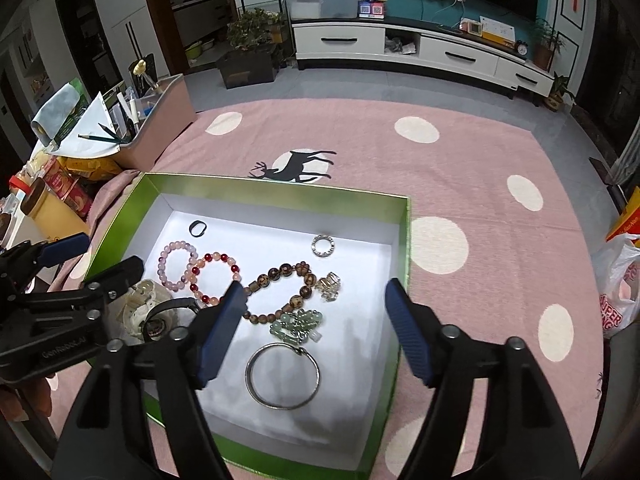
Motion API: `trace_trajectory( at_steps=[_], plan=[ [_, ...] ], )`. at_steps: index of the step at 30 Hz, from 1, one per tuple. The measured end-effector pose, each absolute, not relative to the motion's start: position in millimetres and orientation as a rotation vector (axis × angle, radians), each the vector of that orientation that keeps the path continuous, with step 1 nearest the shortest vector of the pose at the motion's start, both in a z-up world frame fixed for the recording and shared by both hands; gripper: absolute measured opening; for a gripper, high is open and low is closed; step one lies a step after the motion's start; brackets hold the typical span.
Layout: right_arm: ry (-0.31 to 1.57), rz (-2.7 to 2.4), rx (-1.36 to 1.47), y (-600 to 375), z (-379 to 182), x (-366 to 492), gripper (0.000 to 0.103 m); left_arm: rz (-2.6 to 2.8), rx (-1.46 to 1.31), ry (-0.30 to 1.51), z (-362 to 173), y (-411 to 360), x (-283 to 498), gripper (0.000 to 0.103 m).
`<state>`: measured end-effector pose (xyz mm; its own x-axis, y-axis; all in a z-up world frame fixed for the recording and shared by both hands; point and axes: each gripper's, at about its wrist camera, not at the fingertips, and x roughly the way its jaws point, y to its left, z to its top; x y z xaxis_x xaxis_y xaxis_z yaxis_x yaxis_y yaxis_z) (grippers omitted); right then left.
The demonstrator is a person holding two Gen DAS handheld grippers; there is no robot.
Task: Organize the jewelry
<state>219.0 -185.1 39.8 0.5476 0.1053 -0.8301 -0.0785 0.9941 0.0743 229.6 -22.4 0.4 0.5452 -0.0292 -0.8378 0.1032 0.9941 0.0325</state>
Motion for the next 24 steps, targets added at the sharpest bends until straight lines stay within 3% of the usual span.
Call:
trace_trajectory(
  at_steps=[15, 19, 24],
  plan=[
    [0.926, 0.067, -0.009, -184, 74, 192, 0.092, -0.063, 0.094, 0.907, 41, -16, 197, 0.097],
    [0.91, 0.068, -0.042, -178, 85, 185, 0.102, -0.063, 0.092, 0.886, 53, -13, 189, 0.101],
    [0.889, 0.068, -0.083, -172, 96, 178, 0.102, -0.055, 0.097, 0.865, 68, -11, 180, 0.101]
  ],
)
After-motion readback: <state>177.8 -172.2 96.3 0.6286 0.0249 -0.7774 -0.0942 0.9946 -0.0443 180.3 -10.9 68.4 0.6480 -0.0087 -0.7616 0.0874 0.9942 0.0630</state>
